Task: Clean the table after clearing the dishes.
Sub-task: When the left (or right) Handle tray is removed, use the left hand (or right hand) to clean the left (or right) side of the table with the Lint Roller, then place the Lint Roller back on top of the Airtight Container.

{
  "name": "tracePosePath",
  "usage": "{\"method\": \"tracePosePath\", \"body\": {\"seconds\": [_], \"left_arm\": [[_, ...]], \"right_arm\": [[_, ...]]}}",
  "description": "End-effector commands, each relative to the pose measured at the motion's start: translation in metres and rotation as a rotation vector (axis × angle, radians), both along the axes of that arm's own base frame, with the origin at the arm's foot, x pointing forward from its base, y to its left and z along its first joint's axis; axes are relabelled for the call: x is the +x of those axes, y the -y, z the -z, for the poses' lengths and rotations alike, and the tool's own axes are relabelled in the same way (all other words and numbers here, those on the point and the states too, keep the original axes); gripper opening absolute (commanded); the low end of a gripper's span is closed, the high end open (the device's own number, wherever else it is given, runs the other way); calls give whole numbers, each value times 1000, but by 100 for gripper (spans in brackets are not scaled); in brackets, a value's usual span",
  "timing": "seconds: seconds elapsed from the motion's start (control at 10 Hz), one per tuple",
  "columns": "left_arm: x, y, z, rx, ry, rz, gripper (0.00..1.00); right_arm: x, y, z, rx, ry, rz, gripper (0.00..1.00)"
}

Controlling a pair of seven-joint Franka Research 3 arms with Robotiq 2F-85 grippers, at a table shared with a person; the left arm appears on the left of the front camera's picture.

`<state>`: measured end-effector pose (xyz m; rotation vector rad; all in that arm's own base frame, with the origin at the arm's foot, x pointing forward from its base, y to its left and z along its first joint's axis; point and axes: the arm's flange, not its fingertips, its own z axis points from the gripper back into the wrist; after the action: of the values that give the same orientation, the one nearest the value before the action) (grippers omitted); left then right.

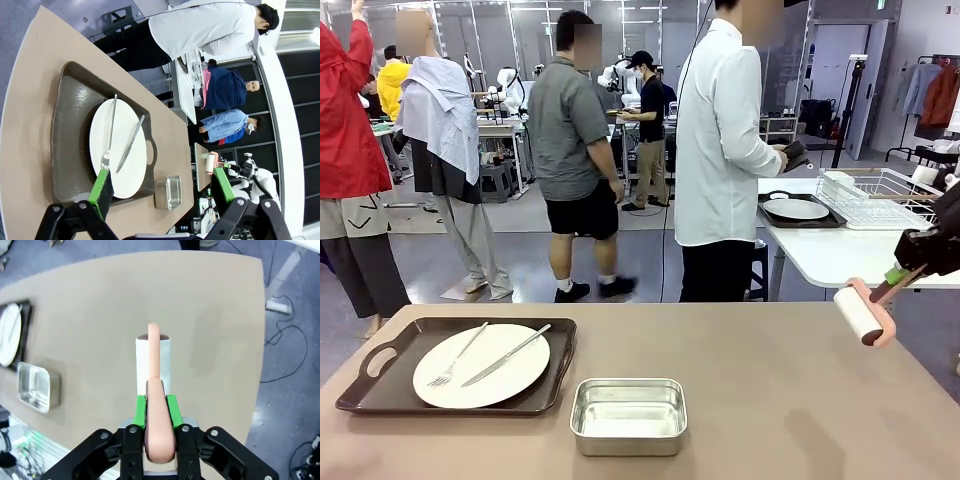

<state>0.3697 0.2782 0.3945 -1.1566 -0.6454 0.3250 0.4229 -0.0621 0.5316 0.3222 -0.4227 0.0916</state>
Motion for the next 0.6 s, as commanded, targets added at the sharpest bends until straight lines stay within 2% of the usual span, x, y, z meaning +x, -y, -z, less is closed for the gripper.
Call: {"method": "tracePosePath", "body": {"seconds": [0.0, 0.5], "left_arm": [[-2, -1, -1, -12, 10, 4, 100], [-2, -1, -1, -12, 10, 4, 100]], "right_arm": [[9, 12, 16, 19, -5, 31, 21], [9, 12, 16, 19, -5, 31, 21]]}}
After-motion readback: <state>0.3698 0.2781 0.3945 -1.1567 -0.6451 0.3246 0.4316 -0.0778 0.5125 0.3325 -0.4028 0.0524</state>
